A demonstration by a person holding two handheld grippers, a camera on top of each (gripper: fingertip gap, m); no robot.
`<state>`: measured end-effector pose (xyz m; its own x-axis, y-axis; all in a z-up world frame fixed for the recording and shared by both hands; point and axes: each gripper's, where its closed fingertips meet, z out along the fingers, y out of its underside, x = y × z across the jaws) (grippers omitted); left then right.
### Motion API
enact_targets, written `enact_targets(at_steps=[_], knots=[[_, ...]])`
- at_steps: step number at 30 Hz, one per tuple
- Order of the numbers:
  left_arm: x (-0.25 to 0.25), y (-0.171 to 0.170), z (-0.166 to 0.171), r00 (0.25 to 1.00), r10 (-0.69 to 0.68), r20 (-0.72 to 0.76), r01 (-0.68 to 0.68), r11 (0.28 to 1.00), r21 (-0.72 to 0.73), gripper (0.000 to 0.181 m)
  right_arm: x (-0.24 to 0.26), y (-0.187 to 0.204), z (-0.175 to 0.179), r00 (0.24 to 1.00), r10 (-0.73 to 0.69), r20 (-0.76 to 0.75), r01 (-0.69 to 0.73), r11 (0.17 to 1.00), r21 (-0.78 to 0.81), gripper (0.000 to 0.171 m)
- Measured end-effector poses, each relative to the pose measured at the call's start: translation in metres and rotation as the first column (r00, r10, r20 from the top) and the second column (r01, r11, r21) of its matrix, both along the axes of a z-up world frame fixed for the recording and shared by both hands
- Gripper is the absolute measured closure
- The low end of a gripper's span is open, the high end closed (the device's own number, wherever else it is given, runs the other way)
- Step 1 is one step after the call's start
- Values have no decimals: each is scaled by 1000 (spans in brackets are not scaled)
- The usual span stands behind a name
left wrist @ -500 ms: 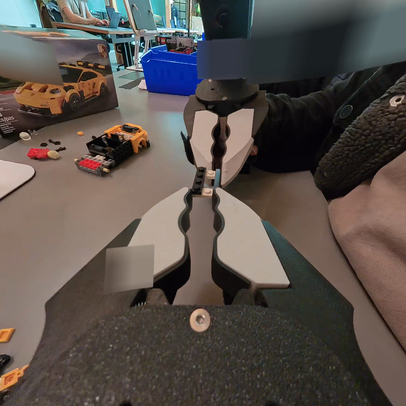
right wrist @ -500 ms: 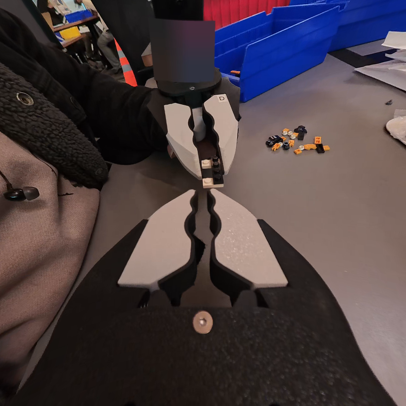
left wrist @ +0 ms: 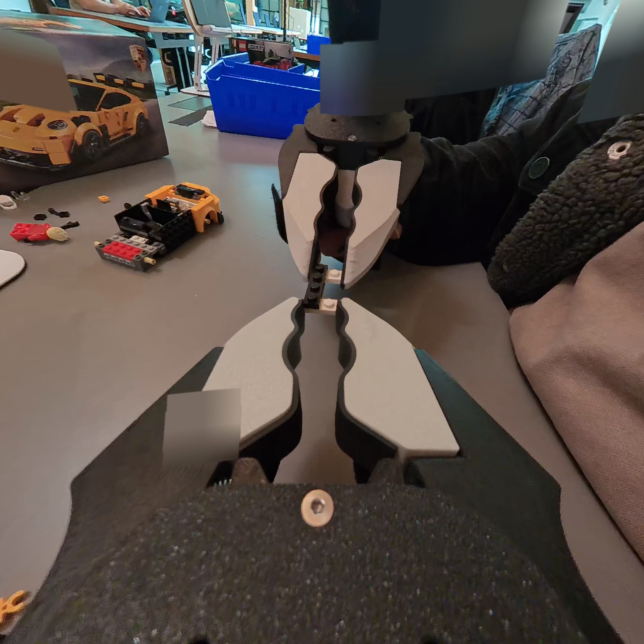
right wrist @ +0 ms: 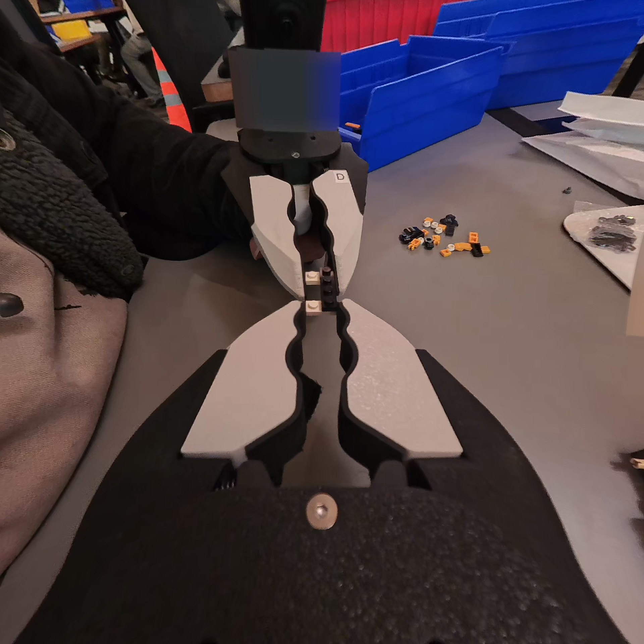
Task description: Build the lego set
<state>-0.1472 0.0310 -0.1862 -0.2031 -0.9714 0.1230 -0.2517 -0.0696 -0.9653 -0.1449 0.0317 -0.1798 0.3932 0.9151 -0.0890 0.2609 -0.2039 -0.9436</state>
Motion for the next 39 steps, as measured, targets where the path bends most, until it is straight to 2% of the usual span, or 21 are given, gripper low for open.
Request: enact_targets(at_steps=[4,7,11,14,17,20,23,27,30,34,39], knots=[[2,11,-3,998,61,-15,-61,998,-15,164,4,10,-2,997,-75,22,75,997,4,155],[0,25,-10,989,137,-52,-136,990,33,165,19,28,-13,974,-205,93,207,978,-11,155],[0,30,-18,980,177,-93,-170,982,83,169,50,50,-45,879,-390,275,414,910,-30,155],[1,32,-26,970,200,-135,-180,973,148,170,64,54,-62,812,-446,377,494,869,-35,155],[1,30,-34,964,204,-169,-167,963,211,171,59,49,-67,805,-424,416,488,871,-56,155],[1,29,-39,959,206,-194,-152,954,259,171,41,34,-71,849,-321,419,405,906,-126,149],[1,29,-43,956,204,-209,-141,950,279,172,15,11,-66,932,-146,330,232,943,-237,143],[0,30,-48,948,213,-238,-135,943,305,172,9,7,-51,970,-86,225,142,959,-245,144],[-2,30,-56,935,217,-279,-110,929,353,176,21,16,-48,962,-124,244,170,970,-176,150],[-2,26,-65,924,207,-321,-65,913,403,175,42,29,-65,901,-201,385,252,964,-87,150],[-1,22,-70,919,200,-339,-37,902,430,174,35,26,-74,872,-197,447,256,964,-76,148]])
